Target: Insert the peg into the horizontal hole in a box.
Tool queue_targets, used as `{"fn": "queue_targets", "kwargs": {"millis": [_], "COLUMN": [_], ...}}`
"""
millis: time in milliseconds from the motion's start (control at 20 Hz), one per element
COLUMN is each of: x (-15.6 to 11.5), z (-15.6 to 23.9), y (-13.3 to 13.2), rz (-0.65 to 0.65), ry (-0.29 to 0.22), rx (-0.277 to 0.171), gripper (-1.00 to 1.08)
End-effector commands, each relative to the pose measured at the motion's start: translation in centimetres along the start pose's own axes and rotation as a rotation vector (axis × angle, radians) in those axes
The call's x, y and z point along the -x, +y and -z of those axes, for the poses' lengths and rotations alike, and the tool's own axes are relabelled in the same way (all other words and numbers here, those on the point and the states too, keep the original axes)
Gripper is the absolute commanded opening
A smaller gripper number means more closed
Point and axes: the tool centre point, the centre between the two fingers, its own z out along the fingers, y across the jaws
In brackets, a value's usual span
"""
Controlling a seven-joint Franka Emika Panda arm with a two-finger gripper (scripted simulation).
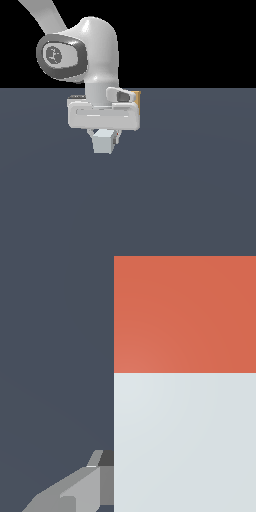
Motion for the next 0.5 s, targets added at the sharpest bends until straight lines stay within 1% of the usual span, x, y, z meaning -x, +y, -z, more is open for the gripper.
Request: {"fn": "queue_targets", "kwargs": {"millis": [0, 250, 450], "x": [-2.6, -6.5, -8.7], "z": [0.7, 1.5, 2.0], "y": [-0.2, -0.5, -0.6], "rz": [-0.012, -0.032, -0.043], "ry": [0.001, 0.001, 0.001], "rx": [0.004, 0.004, 0.004], "gripper": [-1.0, -1.0, -1.0]}}
